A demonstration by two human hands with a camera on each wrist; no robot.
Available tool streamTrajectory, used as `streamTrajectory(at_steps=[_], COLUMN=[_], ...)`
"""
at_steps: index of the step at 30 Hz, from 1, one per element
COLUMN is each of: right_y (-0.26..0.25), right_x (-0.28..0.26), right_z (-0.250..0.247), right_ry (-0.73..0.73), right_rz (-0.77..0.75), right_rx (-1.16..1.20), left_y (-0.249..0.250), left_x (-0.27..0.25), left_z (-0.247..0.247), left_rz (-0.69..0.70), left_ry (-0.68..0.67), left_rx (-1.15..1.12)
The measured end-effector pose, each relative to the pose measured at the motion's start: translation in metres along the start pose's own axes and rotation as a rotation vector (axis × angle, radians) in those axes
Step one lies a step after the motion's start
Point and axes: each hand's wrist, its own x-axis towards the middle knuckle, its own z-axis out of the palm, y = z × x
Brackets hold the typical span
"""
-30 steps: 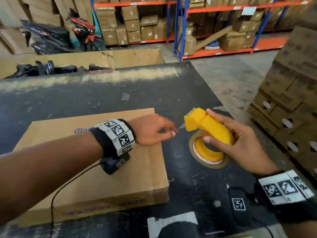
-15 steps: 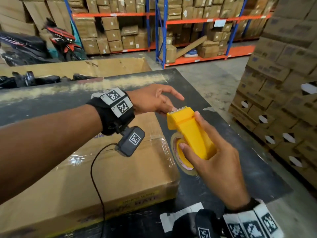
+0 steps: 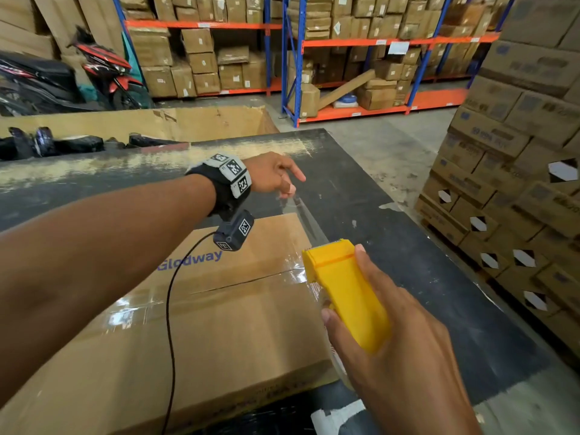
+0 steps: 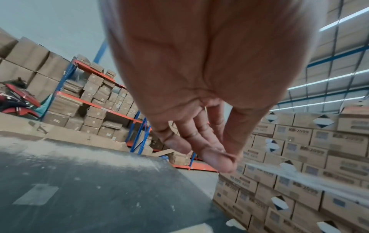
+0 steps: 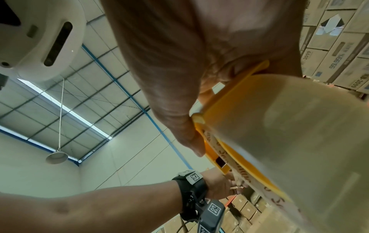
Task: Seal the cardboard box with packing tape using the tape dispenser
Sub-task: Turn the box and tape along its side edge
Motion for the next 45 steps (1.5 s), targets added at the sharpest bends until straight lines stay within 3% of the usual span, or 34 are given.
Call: streamTrajectory(at_steps=[7,17,21,23,27,31,37,45], right_y=[-0.003,-0.003,-0.003,-0.003,-0.003,-0.005,-0.009,-0.007], right_x=[0.037,0.067,0.069,0.069,0.068,0.064,0.062,0.046], right_z=[0.016,0.027,0.031,0.033,0.035,0.035,0.033,0.031], right_ry=[-0.072,-0.144,-0.156,-0.154,-0.152,-0.114,-0.060,-0.026], right_rz=[0.050,0.084,0.096,0.101,0.107,0.088,0.021,0.020], right_rx=[0.003,-0.079,-0.103,-0.113,-0.129,-0.115,-0.124,-0.163], left_y=[-0.025,-0.056,-0.059,-0.056,-0.050,-0.042,-0.050,-0.059], left_x=[0.028,0.060,0.067,0.067,0.062,0.040,0.003,0.005], left_z=[0.009,0.025,0.033,0.035,0.031,0.026,0.060,0.075], left_rz=[-0.120,-0.205,-0.247,-0.245,-0.204,-0.105,-0.081,-0.128], left_ry=[0.007,-0.121,-0.232,-0.254,-0.144,-0.094,-0.393,-0.346], left_rx=[0.053,0.095,0.207,0.300,0.483,0.514,0.493,0.562])
